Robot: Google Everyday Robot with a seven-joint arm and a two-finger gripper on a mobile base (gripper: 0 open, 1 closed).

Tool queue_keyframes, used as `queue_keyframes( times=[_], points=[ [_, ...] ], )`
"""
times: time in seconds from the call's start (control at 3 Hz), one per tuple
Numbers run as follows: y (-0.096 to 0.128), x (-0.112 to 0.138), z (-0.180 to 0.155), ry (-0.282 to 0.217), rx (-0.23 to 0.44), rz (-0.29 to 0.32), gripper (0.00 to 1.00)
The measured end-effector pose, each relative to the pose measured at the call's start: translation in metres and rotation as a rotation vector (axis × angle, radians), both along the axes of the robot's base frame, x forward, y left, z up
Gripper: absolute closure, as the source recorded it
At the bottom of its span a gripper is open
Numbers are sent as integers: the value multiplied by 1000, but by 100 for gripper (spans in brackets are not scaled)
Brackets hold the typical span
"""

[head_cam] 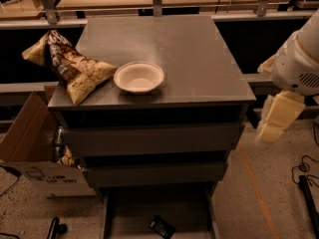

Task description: Pick rxbar blueberry from bottom drawer and place on counter

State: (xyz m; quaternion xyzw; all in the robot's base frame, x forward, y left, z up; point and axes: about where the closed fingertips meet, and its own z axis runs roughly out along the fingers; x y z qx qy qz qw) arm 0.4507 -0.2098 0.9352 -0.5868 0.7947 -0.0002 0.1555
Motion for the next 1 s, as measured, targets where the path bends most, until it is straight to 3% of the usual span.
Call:
queue_keyframes(
  times=[0.33, 0.67, 1.0],
  points=[
    [17, -17, -82, 38, 131, -100, 0],
    [21, -20, -78, 25, 131, -93, 0],
    [42, -19, -115, 26, 143, -78, 0]
  ],
)
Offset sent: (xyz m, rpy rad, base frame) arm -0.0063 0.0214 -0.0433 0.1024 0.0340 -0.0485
